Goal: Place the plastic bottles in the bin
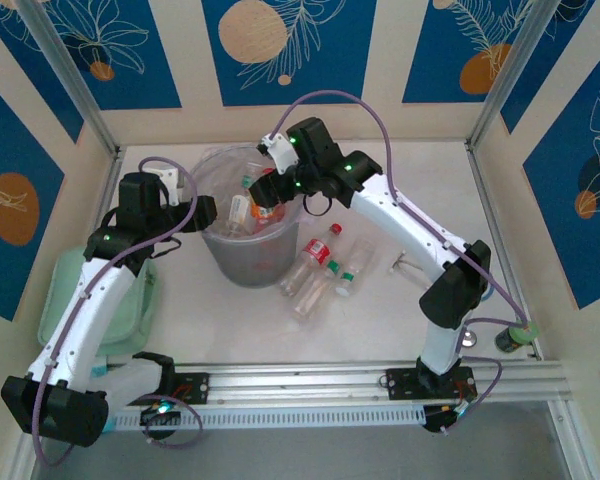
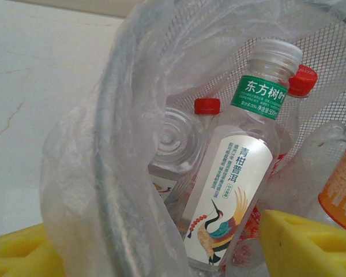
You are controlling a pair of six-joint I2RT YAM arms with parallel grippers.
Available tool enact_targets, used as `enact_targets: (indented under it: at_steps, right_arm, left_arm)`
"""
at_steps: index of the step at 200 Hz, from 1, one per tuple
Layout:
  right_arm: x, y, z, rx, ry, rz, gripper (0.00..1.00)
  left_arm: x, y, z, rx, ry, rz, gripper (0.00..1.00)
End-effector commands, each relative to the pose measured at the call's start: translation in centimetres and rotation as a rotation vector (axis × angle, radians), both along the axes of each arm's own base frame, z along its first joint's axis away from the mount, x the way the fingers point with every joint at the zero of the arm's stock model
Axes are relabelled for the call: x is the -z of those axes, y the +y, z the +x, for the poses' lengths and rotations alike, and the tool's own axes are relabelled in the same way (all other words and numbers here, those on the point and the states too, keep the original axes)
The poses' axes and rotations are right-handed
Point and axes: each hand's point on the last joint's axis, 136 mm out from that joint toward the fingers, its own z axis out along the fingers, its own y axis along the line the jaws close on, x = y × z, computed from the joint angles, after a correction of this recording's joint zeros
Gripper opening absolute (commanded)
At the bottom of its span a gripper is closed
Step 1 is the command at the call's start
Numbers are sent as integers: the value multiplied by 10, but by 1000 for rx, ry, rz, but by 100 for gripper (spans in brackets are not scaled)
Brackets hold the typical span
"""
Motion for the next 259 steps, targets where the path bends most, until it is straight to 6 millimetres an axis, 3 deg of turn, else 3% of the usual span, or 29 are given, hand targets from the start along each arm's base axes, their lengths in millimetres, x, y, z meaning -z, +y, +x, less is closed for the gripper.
enact_targets:
  at_steps: [1,31,65,87,111,135,158,166,181,200,233,259]
  right_arm:
    - [6,1,-5,-5,19,-27,78]
    - [-28,-7,-8,9,-52,-6,91]
    - [-78,-34,-11,88,-147,46,92]
    - [-102,-65,-8,185,-167,96,92]
    - [-97,-114,4,341,-113,121,91]
    - [-61,-175,19,551,56,147,90]
    - [0,-226,22,733,248,132,90]
    - [26,-237,20,770,311,125,97]
    - [75,-243,15,783,431,113,99]
    - [122,-246,9,799,555,72,99]
    - [180,-249,6,853,692,9,99]
    - [211,-242,3,840,772,-22,99]
  left_arm:
    - [-10,-3,-3,7,-32,-33,74]
    - [-12,-1,-5,6,-39,-28,74]
    - [-13,-2,-6,8,-41,-27,74]
    - [-13,-2,-5,10,-43,-31,75]
    - [-13,-3,-4,12,-46,-36,75]
    - [-12,-6,-3,22,-46,-46,75]
    - [-10,-11,-1,44,-36,-68,75]
    - [-8,-13,-1,49,-31,-74,75]
    - [-6,-15,2,50,-29,-84,75]
    - [-5,-20,4,62,-28,-110,75]
    - [5,-28,7,68,-13,-147,74]
    - [11,-32,7,81,1,-127,75]
